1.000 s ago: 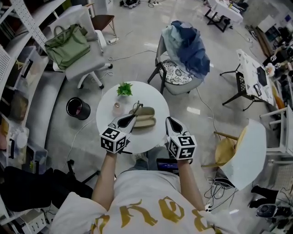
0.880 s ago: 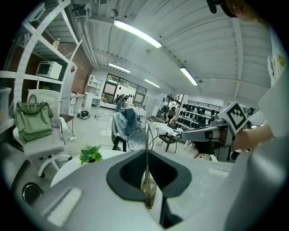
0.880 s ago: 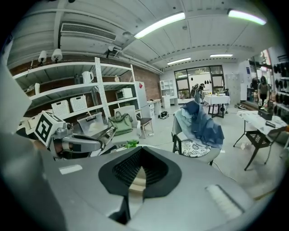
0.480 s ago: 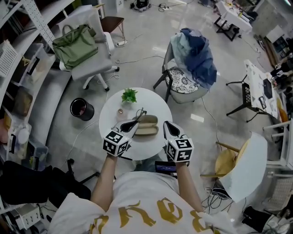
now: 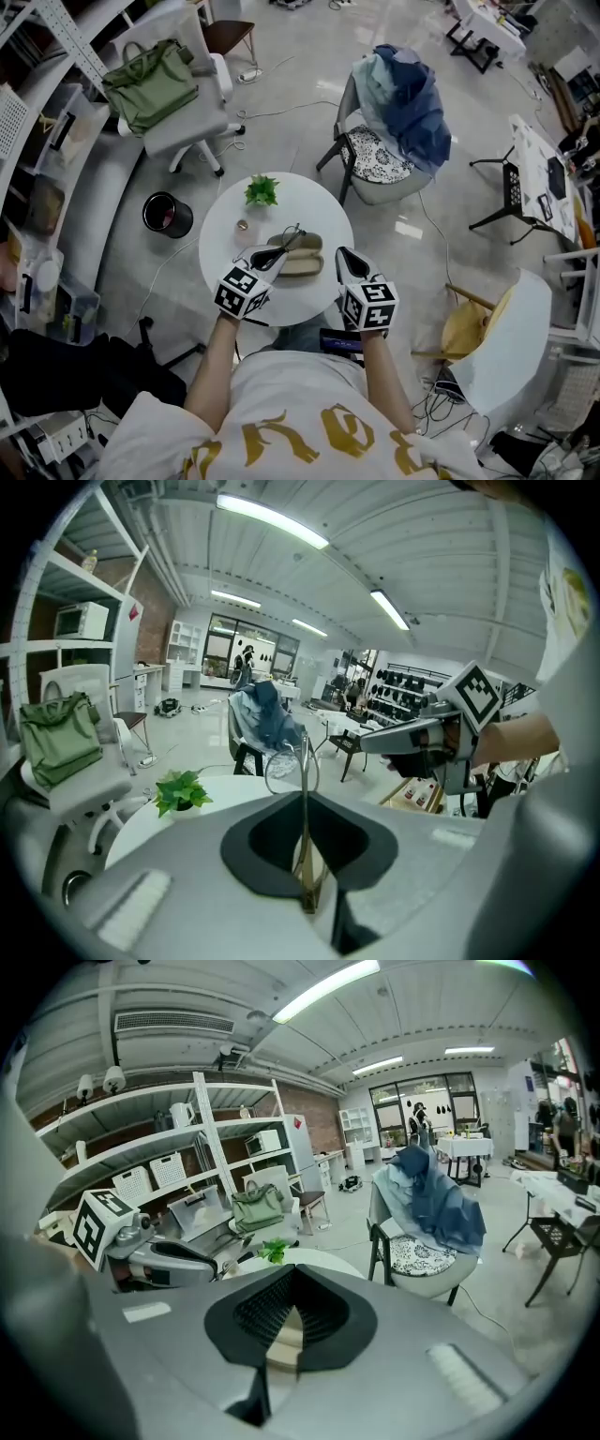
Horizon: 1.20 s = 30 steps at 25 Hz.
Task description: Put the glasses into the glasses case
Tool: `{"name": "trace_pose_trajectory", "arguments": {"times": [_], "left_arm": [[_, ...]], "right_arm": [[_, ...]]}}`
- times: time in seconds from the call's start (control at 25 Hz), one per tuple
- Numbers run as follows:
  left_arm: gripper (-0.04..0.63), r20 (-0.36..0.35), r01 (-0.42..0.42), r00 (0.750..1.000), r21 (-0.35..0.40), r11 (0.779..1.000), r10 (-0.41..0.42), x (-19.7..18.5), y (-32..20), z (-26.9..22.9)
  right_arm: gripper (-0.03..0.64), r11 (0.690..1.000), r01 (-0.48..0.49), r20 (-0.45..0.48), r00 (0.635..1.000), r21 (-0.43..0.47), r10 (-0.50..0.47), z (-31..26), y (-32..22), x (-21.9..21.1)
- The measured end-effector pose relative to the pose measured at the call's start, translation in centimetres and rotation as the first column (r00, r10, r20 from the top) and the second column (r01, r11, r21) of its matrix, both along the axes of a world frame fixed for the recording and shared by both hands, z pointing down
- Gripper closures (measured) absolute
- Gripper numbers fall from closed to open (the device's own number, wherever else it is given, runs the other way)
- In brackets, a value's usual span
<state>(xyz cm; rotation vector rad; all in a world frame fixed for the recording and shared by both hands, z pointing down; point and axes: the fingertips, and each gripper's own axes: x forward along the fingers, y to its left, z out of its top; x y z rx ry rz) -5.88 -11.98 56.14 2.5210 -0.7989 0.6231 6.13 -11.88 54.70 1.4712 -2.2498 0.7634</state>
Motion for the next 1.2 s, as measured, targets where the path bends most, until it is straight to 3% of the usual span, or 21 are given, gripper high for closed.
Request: {"name": "trace_pose_trajectory", "arguments": {"times": [0.48, 0.92, 1.2], "left_arm": [[0.578, 0.090, -0.116, 0.988, -0.065, 0.991, 0.122, 1.4, 1.6, 4.2], [0.578, 0.179, -0.199, 0.959, -0.121, 0.972, 0.218, 1.6, 2.4, 8.5], [0.578, 0.234, -0.260, 0.928, -0.152, 0.954, 0.290, 2.2, 1.7, 10.9]], "right_arm": [[0.592, 0.998, 0.028, -0.009, 1.000, -0.056, -0.028, 2.9, 0.0, 0.0], [0.594, 0.991, 0.083, -0.058, 0.994, -0.109, -0.090, 5.3, -0.1, -0.4], [0.593, 0.985, 0.103, -0.072, 0.991, -0.137, -0.114, 6.5, -1.0, -0.2]]}}
